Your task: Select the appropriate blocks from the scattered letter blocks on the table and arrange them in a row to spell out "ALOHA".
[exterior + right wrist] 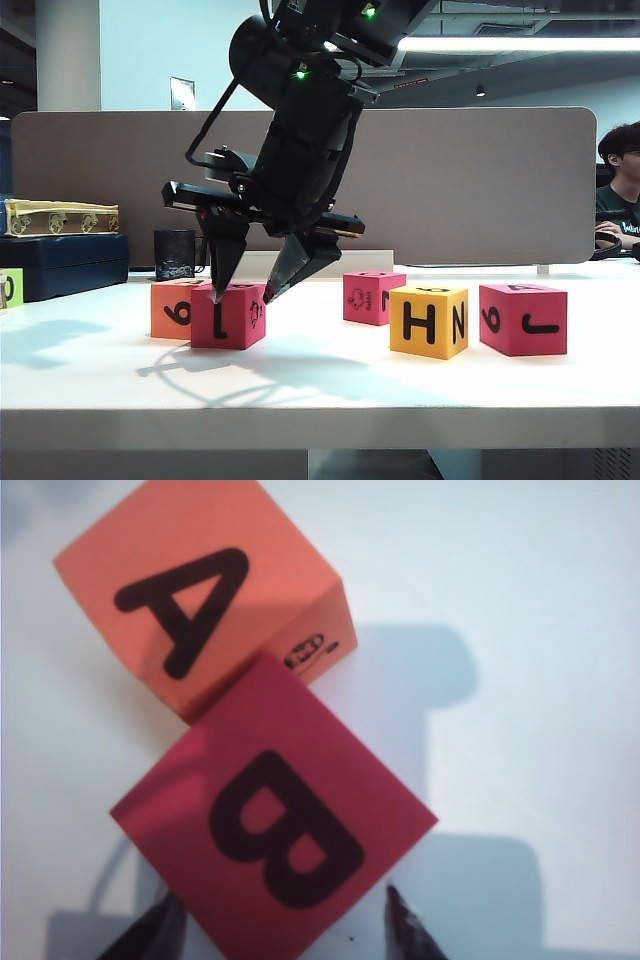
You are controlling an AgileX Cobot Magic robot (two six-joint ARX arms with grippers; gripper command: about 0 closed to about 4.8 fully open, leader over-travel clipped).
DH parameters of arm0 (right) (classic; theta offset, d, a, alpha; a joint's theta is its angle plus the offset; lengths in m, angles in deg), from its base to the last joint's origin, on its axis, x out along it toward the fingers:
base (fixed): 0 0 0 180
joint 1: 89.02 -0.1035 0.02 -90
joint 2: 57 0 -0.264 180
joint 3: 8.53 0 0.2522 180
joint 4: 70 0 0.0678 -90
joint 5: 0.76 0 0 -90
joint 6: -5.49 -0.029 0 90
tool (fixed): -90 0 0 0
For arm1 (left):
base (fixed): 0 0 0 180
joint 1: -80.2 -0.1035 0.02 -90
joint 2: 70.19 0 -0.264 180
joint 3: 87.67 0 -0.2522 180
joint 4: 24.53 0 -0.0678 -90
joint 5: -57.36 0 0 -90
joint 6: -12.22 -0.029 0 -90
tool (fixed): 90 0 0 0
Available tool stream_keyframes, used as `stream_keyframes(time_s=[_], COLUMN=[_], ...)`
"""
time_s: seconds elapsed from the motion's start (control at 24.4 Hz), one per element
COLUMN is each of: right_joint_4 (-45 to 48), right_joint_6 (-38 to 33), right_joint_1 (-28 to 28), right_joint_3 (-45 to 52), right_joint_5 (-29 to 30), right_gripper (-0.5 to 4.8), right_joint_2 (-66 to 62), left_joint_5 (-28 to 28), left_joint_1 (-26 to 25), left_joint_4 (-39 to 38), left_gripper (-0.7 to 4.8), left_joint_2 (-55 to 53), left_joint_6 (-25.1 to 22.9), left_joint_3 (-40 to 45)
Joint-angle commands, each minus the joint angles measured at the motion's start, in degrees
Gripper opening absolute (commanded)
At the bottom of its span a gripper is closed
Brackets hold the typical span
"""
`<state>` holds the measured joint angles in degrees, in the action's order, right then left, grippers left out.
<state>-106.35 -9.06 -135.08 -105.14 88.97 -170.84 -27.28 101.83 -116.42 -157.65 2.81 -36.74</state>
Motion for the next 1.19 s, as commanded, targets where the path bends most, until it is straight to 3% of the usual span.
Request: stream_keyframes(time_s=[0.04, 0.41, 0.74, 1.19], right_joint_4=[-1.14, 1.03, 5.55, 12.22], right_joint_6=[-0.22, 1.20, 6.25, 8.81], right_joint_1=[-0.02, 0.07, 0.11, 2.58], right_joint_3=[-0.22, -0.26, -0.26, -0.26], right_joint_5=[-1.92, -3.91, -5.64, -7.54], right_gripper=[2.46, 2.39, 0.93, 0.93], right_joint_2=[0.17, 0.20, 0.20, 0.20], left_joint_5=[0.22, 0.22, 0.22, 0.22], left_joint_1=[-0.02, -0.02, -0.02, -0.02], left_joint_4=[0.17, -0.24, -0.70, -2.27], left_gripper=[-0.06, -0.06, -0.06, -0.06], left_joint_2=[0.26, 0.24, 0.26, 0.26], left_joint_6=[-0.46, -0.66, -0.66, -0.63], left_joint_3=[-0.13, -0.11, -0.11, -0.11])
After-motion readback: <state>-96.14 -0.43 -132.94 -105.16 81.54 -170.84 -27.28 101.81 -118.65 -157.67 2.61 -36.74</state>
